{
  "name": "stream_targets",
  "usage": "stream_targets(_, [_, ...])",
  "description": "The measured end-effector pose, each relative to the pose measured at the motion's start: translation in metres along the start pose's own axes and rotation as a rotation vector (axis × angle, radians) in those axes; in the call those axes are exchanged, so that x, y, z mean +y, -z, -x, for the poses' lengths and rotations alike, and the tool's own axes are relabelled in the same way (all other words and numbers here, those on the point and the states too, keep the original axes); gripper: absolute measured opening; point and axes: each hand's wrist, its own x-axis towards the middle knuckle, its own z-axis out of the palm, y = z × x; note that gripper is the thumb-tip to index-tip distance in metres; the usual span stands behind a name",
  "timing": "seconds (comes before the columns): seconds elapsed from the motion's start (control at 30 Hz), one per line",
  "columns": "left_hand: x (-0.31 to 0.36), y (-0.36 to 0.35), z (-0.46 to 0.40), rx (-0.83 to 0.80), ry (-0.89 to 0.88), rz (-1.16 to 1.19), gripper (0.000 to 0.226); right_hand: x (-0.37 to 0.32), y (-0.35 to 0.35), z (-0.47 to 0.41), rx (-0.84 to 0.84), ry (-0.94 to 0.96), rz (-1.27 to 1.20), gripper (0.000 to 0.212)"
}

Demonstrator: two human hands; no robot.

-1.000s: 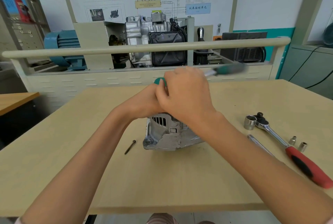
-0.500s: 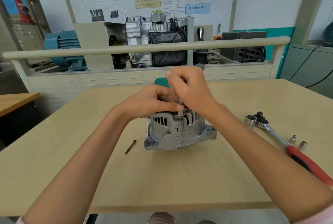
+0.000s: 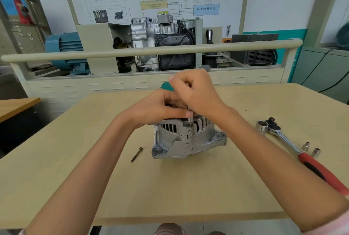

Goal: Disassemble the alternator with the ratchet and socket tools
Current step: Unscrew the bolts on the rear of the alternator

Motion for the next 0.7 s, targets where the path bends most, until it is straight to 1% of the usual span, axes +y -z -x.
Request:
stream_targets(0.03, [-0.001,0.0,-0.001,0.001,0.003,-0.003,0.013,0.001,0.0,-0.001,0.006,-0.018,-0.113,0.045])
stream_targets(0.07, [-0.001,0.0,-0.001,0.004,0.007,-0.001,0.018,0.0,0.001,-0.001,0.011,-0.027,-0.167,0.045])
stream_targets(0.1, [-0.002,0.0,0.0,0.005,0.003,0.01,0.016,0.0,0.0,0.0,0.023,-0.015,-0.164,0.044])
stream_targets(0.13, [-0.001,0.001,0.0,0.006,0.0,0.016,0.01,-0.001,-0.001,0.002,0.046,0.025,-0.105,0.043])
stream_targets(0.17, [-0.001,0.001,-0.001,0.013,-0.003,0.006,0.007,-0.001,-0.001,0.004,0.063,0.078,0.016,0.04])
stream_targets(0.2, [-0.001,0.002,-0.002,0.031,-0.001,-0.012,0.007,-0.003,-0.003,0.007,0.072,0.119,0.205,0.036])
stream_targets(0.23, [-0.002,0.002,-0.003,0.051,-0.004,-0.041,0.007,-0.004,-0.006,0.009,0.091,0.121,0.461,0.03])
stream_targets(0.27, [-0.003,0.002,-0.004,0.067,-0.005,-0.07,0.012,-0.008,-0.01,0.01,0.112,0.077,0.743,0.025])
stream_targets(0.3, [-0.003,0.002,-0.004,0.08,-0.003,-0.085,0.018,-0.012,-0.015,0.011,0.128,-0.006,0.961,0.023])
stream_targets(0.33, [-0.003,0.002,-0.004,0.086,0.006,-0.08,0.018,-0.015,-0.017,0.011,0.148,-0.082,1.069,0.023])
stream_targets(0.37, [-0.003,0.003,-0.003,0.083,0.005,-0.067,0.015,-0.018,-0.018,0.009,0.156,-0.108,1.092,0.024])
stream_targets(0.4, [-0.003,0.003,-0.002,0.075,-0.003,-0.053,0.014,-0.019,-0.017,0.007,0.138,-0.097,1.053,0.027])
stream_targets(0.43, [-0.002,0.003,-0.002,0.062,-0.015,-0.035,0.017,-0.019,-0.015,0.006,0.117,-0.064,0.952,0.03])
stream_targets(0.47, [-0.001,0.004,0.0,0.046,-0.018,-0.018,0.018,-0.016,-0.012,0.005,0.109,-0.028,0.802,0.035])
stream_targets(0.53, [-0.001,0.005,0.001,0.023,-0.009,0.001,0.016,-0.01,-0.006,0.002,0.086,0.002,0.418,0.044])
stream_targets(0.6, [0.0,0.003,0.001,-0.011,-0.005,0.017,0.011,-0.002,-0.002,0.002,0.046,0.01,0.097,0.045])
stream_targets(0.63, [0.0,0.002,0.001,-0.021,0.0,0.028,0.01,-0.001,-0.001,0.0,0.02,0.006,-0.011,0.043])
stream_targets(0.67, [-0.001,0.002,0.001,-0.017,0.01,0.037,0.01,-0.001,0.0,0.0,-0.008,0.0,-0.068,0.043])
stream_targets(0.7, [-0.002,0.002,0.0,-0.002,0.017,0.041,0.01,-0.002,0.002,-0.001,-0.026,0.007,-0.07,0.041])
